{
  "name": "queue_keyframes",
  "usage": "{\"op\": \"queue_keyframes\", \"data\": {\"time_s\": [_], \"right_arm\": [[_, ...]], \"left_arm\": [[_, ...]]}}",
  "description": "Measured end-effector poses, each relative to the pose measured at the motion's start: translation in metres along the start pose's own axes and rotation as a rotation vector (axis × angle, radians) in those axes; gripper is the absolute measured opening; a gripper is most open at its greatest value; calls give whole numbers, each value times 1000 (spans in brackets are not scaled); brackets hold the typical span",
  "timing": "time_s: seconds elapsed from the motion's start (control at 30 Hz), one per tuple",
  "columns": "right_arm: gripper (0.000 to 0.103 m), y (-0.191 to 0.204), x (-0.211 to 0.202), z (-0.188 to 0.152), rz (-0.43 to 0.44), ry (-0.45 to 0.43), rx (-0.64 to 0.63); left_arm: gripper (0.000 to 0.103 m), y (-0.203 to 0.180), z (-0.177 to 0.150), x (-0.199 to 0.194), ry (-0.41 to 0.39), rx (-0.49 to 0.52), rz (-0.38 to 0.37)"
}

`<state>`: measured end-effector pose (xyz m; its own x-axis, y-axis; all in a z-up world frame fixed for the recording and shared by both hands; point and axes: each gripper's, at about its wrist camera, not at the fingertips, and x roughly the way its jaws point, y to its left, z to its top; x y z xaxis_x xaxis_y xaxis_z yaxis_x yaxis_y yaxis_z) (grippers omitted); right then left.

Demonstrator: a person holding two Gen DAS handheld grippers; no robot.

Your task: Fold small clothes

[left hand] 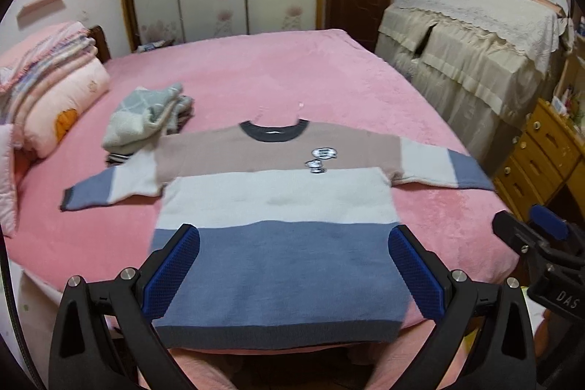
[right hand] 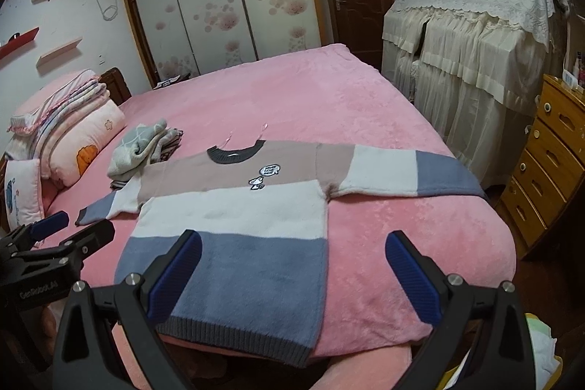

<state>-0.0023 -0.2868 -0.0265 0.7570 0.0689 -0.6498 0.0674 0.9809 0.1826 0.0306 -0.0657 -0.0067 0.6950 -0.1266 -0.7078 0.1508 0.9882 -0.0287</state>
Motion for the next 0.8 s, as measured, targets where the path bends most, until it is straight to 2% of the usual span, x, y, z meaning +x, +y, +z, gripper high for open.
{"op": "queue_keyframes", "data": {"time_s": [0.07, 0.17, 0.37, 0.63, 0.8], "right_arm": [[101, -6, 2, 5, 3, 0, 2], [101, -12, 4, 14, -46, -31, -30], [101, -34, 7, 36, -104, -98, -48], [101, -72, 24, 54, -206, -154, -30], [100, -107, 50, 53, -308, -153, -7]], "left_arm": [[103, -4, 7, 6, 14, -9, -31], [103, -13, 21, 17, 31, -8, -50], [103, -43, 49, 33, -8, 26, -59], [103, -122, 76, 79, -86, 145, -99], [102, -172, 74, 133, -71, 167, -119]]}}
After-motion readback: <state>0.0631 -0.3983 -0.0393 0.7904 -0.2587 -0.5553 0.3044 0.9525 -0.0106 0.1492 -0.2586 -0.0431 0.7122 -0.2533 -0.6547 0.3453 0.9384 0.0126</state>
